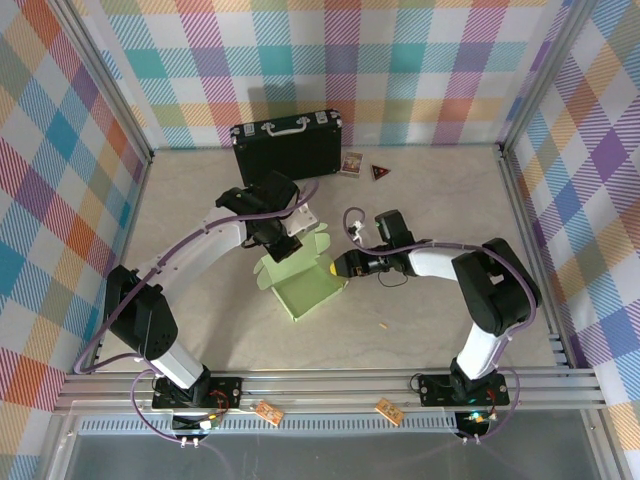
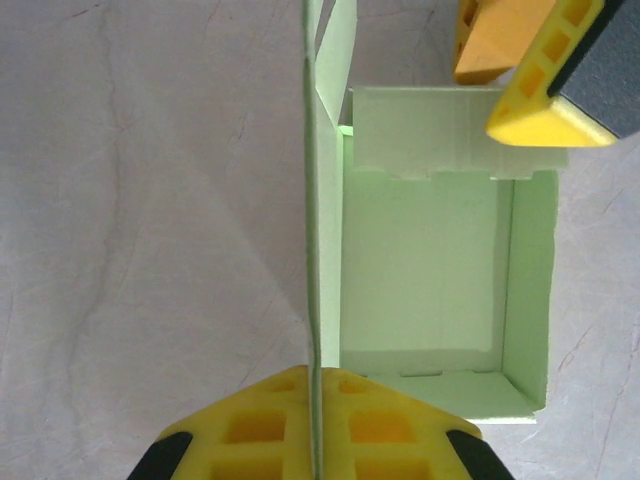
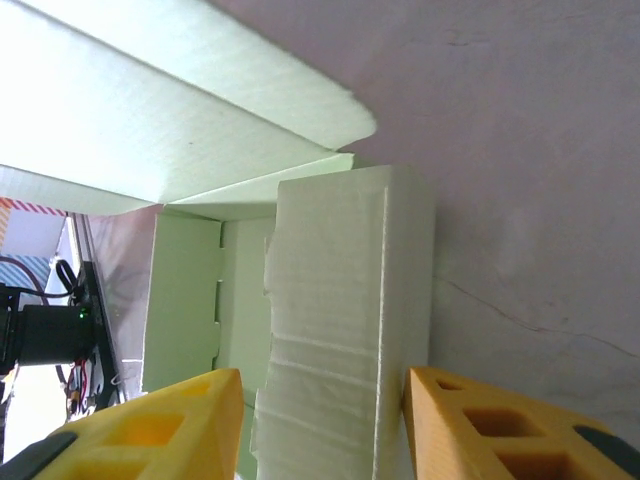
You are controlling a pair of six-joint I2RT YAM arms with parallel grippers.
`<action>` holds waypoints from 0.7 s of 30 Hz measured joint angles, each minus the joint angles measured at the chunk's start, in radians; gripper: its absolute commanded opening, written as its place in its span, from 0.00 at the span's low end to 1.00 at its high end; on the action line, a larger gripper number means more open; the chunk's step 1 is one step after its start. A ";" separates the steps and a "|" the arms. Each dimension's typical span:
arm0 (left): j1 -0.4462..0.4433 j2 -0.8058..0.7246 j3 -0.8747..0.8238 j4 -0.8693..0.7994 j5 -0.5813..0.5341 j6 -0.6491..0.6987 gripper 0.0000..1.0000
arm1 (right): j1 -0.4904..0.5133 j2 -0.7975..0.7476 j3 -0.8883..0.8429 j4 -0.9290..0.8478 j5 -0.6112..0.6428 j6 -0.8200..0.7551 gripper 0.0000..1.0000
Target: Fold the paper box
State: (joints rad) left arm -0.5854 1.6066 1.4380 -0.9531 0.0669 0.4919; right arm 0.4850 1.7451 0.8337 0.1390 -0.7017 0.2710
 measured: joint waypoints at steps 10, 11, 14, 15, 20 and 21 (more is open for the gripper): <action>-0.021 -0.009 -0.023 0.014 -0.014 -0.001 0.00 | 0.096 0.000 0.042 -0.072 0.134 -0.058 0.36; -0.023 -0.009 -0.024 0.013 -0.019 -0.002 0.00 | 0.113 0.000 0.057 -0.092 0.169 -0.078 0.36; -0.025 -0.009 -0.028 0.013 -0.036 -0.005 0.00 | 0.156 0.001 0.088 -0.143 0.256 -0.129 0.38; -0.025 -0.010 -0.028 0.014 -0.042 -0.006 0.00 | 0.164 0.001 0.093 -0.157 0.279 -0.142 0.39; -0.027 -0.010 -0.028 0.020 -0.061 -0.031 0.00 | 0.196 0.001 0.098 -0.240 0.376 -0.198 0.43; -0.027 -0.010 -0.028 0.021 -0.061 -0.035 0.00 | 0.201 0.001 0.098 -0.254 0.393 -0.206 0.43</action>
State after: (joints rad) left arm -0.6128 1.5970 1.4101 -0.9318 0.0059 0.4568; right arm 0.6861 1.7458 0.9321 -0.1154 -0.3084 0.0650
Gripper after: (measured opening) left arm 0.058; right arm 0.424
